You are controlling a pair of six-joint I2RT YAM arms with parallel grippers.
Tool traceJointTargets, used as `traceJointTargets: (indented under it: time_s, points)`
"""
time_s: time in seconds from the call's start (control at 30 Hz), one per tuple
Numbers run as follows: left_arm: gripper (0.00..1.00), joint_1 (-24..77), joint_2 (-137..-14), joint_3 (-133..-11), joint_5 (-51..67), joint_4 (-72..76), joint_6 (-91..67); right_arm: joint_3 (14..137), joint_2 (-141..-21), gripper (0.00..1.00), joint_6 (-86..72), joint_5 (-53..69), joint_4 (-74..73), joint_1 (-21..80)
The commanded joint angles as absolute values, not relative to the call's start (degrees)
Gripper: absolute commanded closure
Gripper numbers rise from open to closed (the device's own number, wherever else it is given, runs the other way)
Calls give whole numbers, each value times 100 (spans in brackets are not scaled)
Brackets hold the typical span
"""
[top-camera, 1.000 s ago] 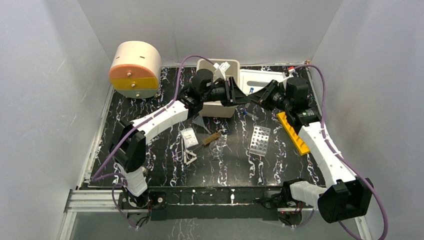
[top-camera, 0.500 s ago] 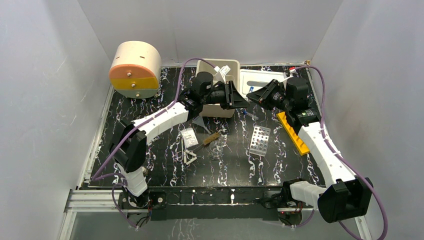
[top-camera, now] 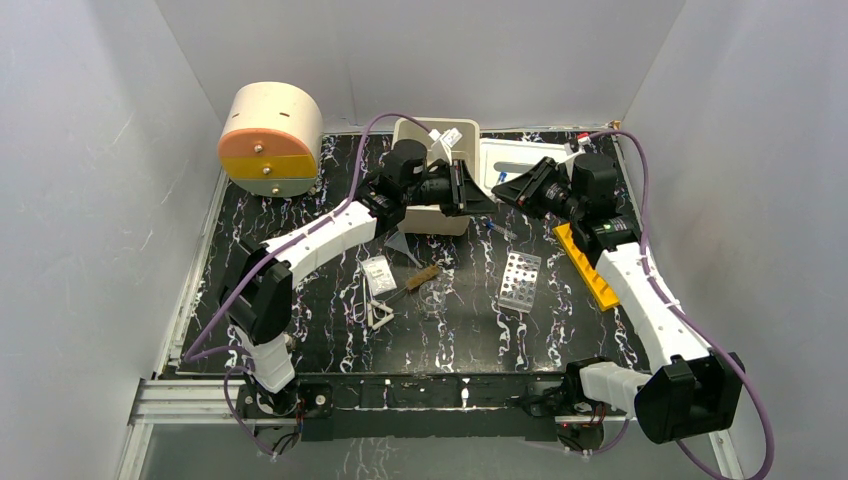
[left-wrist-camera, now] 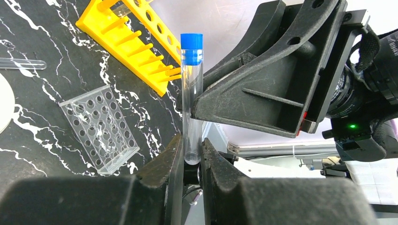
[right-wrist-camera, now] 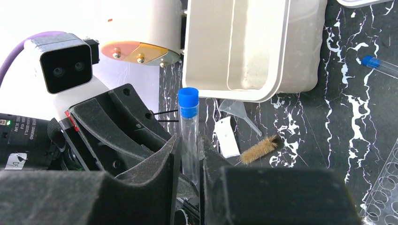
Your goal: Organize the chemistry lab equipment
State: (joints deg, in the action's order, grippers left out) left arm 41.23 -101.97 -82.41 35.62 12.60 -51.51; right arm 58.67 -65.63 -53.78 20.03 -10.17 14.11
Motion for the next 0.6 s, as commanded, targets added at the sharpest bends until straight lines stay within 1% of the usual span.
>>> traceJointTargets:
  time_s: [0.0, 0.03, 0.17, 0.2, 0.27, 0.33, 0.43, 0.57]
  points:
    - [99, 4163, -10098, -8519, 3848, 967, -4742, 6031, -6618, 69, -5295, 2133, -922, 1415]
    - [100, 4163, -10072, -8550, 3827, 834, -4616, 6096, -6645, 65, -5229, 2114, -1012, 1415]
    - [100, 4166, -9993, -8726, 3891, 284, -3886, 6559, -6842, 41, -4869, 2126, -1583, 1391]
    - [100, 4159, -9968, -8776, 3943, 142, -3701, 6727, -6927, 38, -4757, 2113, -1838, 1371]
    - [100, 4142, -9906, -8865, 4015, -253, -3285, 7092, -7100, 34, -4445, 2158, -2298, 1336]
    - [100, 4107, -9853, -8908, 4159, -533, -2938, 7403, -7259, 32, -4194, 2294, -2726, 1312]
    - [100, 4078, -9778, -8978, 4395, -854, -2413, 7763, -7524, 32, -3917, 2640, -3345, 1265]
    - [100, 4016, -9788, -9149, 4481, -1342, -1919, 7692, -7515, 33, -3850, 3193, -3421, 1241]
